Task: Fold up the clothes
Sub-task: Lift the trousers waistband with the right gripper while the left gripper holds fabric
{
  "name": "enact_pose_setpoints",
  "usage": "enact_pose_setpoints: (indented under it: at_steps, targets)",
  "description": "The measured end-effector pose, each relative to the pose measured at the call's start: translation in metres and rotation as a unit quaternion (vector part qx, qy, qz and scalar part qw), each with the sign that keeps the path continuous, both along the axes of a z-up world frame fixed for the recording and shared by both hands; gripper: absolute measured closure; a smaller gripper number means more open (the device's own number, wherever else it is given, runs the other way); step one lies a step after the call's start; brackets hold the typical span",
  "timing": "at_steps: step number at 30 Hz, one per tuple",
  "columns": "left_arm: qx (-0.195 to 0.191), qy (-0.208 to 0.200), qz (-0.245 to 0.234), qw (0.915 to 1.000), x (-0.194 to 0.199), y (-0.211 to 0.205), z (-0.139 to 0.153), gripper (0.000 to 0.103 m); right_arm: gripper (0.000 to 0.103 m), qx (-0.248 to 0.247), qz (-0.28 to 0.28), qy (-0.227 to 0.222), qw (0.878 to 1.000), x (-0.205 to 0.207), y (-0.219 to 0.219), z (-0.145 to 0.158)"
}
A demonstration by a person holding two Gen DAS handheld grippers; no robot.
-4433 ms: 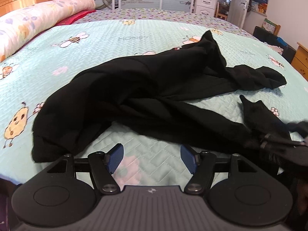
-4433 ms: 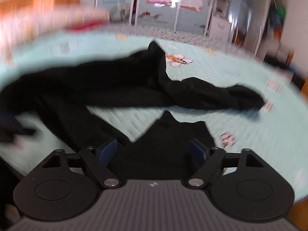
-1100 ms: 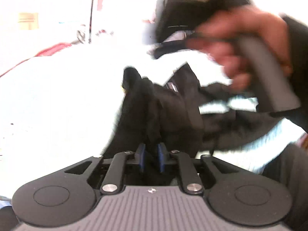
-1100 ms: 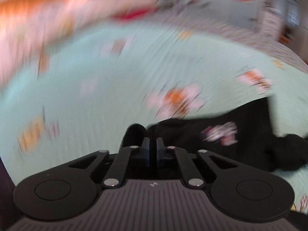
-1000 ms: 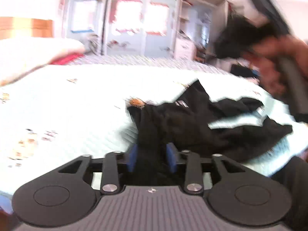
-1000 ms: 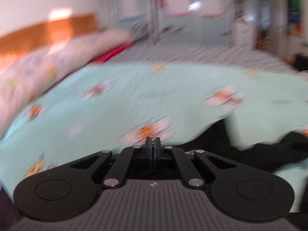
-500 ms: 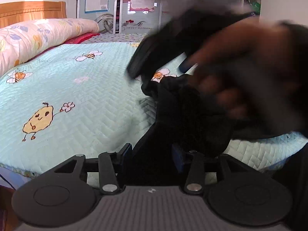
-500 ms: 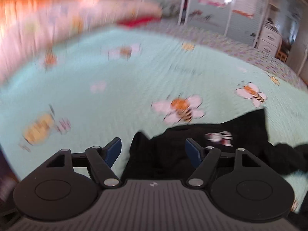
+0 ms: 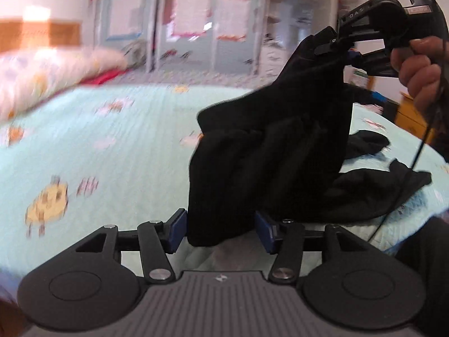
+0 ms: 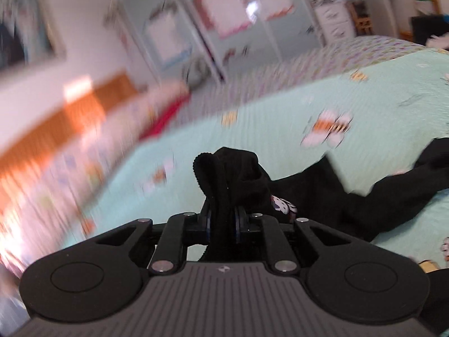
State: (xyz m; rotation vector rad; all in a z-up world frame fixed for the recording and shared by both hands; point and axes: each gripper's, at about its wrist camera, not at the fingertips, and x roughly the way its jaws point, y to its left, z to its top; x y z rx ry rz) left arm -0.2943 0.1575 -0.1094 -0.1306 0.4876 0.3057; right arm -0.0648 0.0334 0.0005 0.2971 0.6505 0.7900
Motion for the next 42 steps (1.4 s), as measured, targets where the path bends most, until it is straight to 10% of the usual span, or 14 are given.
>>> enact_pose_setpoints:
  at_steps: [5,16,22,35,42]
  targets:
    - [0.033,-0.026,-0.05,0.9979,0.011,-0.002,0.028,0.039,0.088,0.056,-0.01,-0.007,0.998,-0.01,-0.065,0.004]
    - [-0.117,0.036,-0.128,0.9842,0.082,-0.013,0.002,0.035,0.088,0.074,-0.033,0.031,0.996,-0.009,-0.116,-0.049]
    - [-0.072,0.026,-0.151,0.9856,0.069,-0.05,0.003,0.088,0.088,0.078,-0.034,0.03,0.996,0.006,-0.117,-0.044]
    - [-0.061,-0.119,0.05,0.9898,0.035,0.087,0.114,0.093,0.088,0.069,0.057,-0.022,0.996,0.061,0.07,0.046]
    - [-0.097,-0.088,0.101,0.9862,0.015,0.113,0.085,0.093,0.088,0.083,0.073,0.015,0.994,0.047,0.103,0.011]
